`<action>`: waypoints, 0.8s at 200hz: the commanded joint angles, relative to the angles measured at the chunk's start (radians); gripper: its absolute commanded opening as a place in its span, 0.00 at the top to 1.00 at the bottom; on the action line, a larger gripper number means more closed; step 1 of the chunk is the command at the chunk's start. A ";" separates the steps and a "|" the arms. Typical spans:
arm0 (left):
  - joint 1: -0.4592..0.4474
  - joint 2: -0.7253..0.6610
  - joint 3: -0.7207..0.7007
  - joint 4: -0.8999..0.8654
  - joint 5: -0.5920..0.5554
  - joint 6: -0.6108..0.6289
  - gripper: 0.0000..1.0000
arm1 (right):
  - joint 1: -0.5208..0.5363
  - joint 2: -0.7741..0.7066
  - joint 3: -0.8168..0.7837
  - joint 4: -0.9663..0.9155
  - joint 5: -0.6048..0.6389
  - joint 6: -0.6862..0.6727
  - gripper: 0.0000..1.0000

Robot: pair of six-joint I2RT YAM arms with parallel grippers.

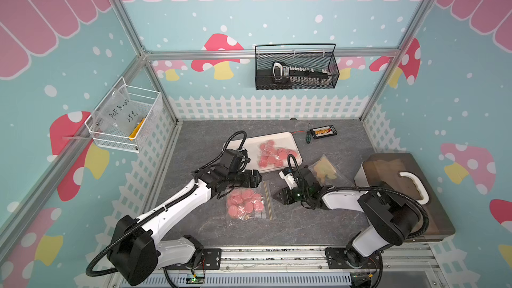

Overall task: Pour cookies out of the ziploc bag
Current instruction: Open the ziploc bag at the center of the board.

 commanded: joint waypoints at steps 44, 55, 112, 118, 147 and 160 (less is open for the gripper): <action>-0.005 0.000 0.009 0.012 -0.008 -0.010 0.13 | 0.026 0.043 0.010 0.054 -0.009 0.025 0.57; -0.004 -0.001 0.007 0.013 -0.007 -0.011 0.12 | 0.027 0.050 0.009 0.059 -0.007 0.026 0.57; -0.004 -0.009 0.000 0.011 -0.011 -0.008 0.13 | 0.030 0.077 0.013 0.093 -0.021 0.034 0.59; -0.004 -0.009 0.000 0.012 -0.010 -0.010 0.12 | 0.032 0.081 0.012 0.101 -0.029 0.037 0.59; -0.006 -0.012 0.000 0.010 -0.009 -0.010 0.12 | 0.032 0.102 0.012 0.125 -0.040 0.046 0.61; -0.006 -0.012 0.000 0.008 -0.010 -0.008 0.13 | 0.032 0.105 0.009 0.132 -0.040 0.052 0.61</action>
